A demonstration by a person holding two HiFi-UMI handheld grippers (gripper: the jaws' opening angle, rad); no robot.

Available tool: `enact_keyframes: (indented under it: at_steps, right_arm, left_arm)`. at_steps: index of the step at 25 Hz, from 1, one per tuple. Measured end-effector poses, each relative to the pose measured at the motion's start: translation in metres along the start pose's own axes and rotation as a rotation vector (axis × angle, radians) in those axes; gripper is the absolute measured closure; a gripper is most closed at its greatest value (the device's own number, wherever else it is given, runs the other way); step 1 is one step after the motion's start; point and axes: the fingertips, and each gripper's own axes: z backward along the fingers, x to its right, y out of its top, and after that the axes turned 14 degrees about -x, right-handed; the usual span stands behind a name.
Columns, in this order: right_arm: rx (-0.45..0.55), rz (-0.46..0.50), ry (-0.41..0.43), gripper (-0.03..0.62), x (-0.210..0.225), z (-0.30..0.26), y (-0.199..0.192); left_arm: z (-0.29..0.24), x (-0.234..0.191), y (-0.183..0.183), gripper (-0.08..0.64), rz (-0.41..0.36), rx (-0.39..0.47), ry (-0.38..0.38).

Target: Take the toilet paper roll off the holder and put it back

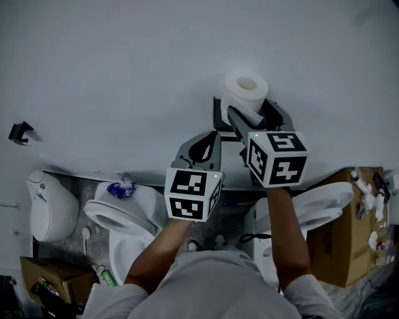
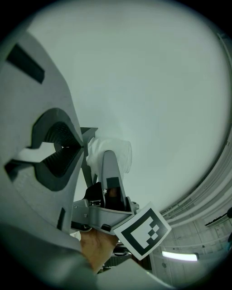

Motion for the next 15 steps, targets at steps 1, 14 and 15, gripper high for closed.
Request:
enact_keyframes:
  at_steps: [1, 14, 15]
  right_arm:
    - [0.001, 0.0, -0.001, 0.253, 0.0, 0.0, 0.0]
    - [0.041, -0.004, -0.028, 0.258, 0.001, 0.01, 0.007]
    - [0.046, -0.005, -0.029, 0.258, 0.001, 0.011, 0.007]
  left_arm:
    - [0.0, 0.0, 0.0, 0.555, -0.001, 0.0, -0.003]
    - [0.011, -0.006, -0.002, 0.555, -0.006, 0.008, -0.011]
    - [0.012, -0.005, -0.001, 0.555, -0.006, 0.009, -0.013]
